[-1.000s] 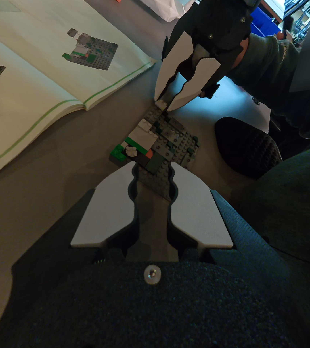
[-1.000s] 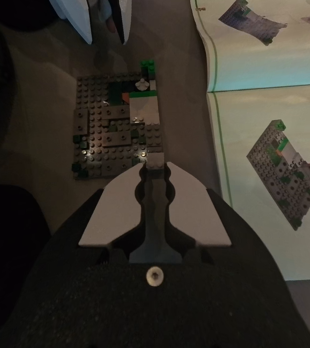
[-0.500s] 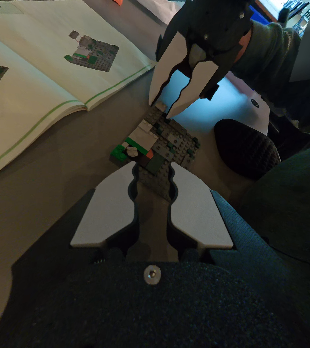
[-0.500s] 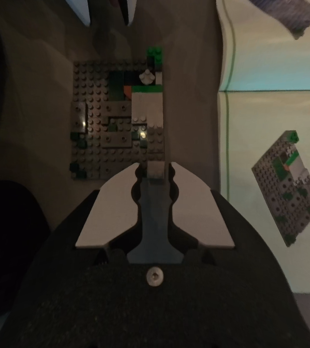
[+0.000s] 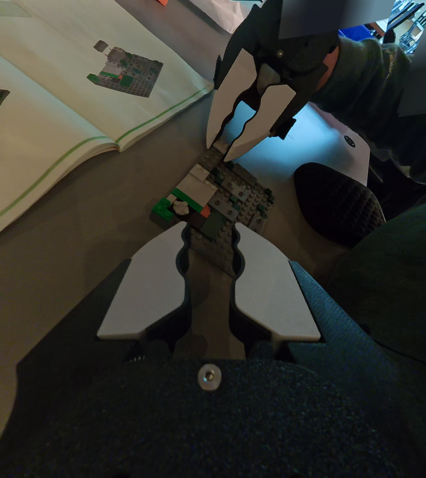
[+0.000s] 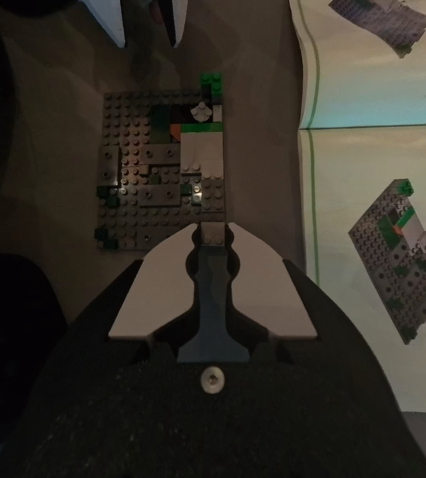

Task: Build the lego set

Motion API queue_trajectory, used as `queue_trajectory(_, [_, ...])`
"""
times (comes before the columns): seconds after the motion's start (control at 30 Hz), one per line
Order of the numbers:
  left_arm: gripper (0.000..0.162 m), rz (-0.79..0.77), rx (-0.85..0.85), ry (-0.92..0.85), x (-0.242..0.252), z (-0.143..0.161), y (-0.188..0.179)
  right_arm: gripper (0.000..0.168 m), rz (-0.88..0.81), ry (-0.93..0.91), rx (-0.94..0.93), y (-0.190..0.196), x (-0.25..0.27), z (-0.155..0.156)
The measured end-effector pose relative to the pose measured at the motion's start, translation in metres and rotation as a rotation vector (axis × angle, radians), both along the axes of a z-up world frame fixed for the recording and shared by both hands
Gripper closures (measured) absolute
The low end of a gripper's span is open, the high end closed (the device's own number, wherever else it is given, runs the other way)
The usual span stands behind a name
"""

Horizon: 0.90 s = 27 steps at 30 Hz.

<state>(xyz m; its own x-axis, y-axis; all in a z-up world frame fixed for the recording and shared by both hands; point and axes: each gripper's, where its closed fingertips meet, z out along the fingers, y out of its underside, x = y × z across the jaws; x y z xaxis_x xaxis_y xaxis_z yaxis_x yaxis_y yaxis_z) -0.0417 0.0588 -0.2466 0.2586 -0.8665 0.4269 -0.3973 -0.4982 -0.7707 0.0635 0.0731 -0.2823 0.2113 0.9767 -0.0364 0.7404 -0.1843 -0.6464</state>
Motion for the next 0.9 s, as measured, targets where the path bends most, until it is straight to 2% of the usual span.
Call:
queue_trajectory(0.3, [0.132, 0.030, -0.010, 0.020, -0.002, -0.003, 0.005, 0.152, 0.001, 0.048, 0.041, 0.001, 0.001, 0.015])
queue_trajectory(0.9, [0.132, 0.011, -0.007, 0.034, 0.001, -0.005, 0.003, 0.151, -0.015, 0.048, 0.009, -0.001, 0.001, 0.005])
